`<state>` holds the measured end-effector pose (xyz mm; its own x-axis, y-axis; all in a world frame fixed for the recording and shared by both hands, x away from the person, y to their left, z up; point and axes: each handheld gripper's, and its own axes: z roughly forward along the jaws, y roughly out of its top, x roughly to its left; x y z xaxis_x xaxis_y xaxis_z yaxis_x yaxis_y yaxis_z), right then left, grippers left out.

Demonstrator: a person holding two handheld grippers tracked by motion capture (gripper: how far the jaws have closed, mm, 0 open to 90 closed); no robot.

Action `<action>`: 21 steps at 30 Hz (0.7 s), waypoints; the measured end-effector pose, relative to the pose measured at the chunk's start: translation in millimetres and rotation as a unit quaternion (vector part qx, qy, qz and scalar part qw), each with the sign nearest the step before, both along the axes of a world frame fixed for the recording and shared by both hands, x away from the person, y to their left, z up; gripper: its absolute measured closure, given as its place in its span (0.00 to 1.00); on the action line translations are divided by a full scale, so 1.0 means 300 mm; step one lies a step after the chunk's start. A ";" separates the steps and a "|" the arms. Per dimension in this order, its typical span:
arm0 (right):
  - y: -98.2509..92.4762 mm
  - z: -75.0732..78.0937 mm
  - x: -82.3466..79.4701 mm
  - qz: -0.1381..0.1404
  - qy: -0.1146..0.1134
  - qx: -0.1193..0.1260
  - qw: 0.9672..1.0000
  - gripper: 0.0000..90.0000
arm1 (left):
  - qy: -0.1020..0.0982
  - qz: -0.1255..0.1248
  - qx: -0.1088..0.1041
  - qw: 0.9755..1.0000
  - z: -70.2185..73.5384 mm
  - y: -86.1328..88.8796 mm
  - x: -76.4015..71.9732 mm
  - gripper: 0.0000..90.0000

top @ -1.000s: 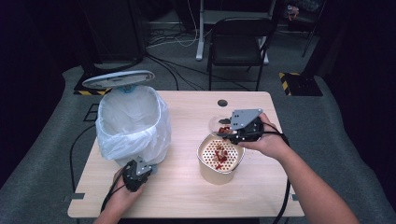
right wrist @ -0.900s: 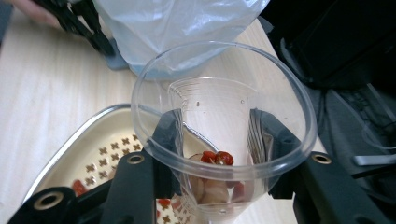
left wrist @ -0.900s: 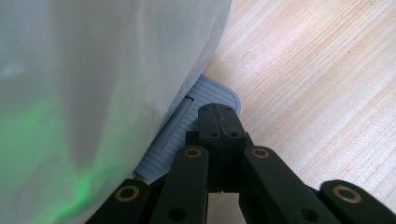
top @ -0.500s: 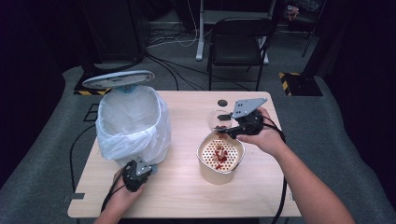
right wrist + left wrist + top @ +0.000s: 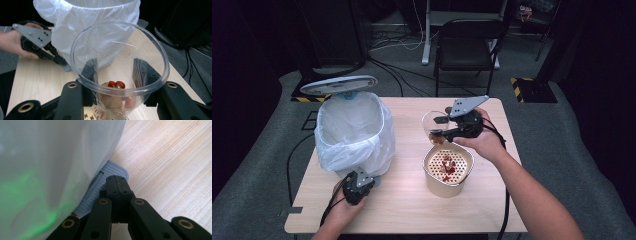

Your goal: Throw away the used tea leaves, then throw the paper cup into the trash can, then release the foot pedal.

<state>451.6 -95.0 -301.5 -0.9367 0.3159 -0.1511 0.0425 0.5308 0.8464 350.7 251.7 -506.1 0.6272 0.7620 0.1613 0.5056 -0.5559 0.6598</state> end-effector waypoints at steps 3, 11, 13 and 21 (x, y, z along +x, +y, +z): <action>0.016 0.012 0.005 0.000 0.003 0.003 1.000 0.61 | -0.002 -0.004 0.006 1.000 0.002 0.002 0.003 1.00; 0.066 0.052 0.025 0.022 0.019 0.018 0.999 0.61 | 0.001 0.000 0.002 1.000 0.001 -0.004 0.000 1.00; 0.087 0.070 0.038 0.037 0.029 0.024 0.999 0.61 | 0.002 0.001 0.005 1.000 0.002 -0.004 0.000 1.00; 0.159 0.130 0.065 0.061 0.036 0.036 0.997 0.62 | 0.001 0.000 -0.004 1.000 0.000 -0.004 0.002 1.00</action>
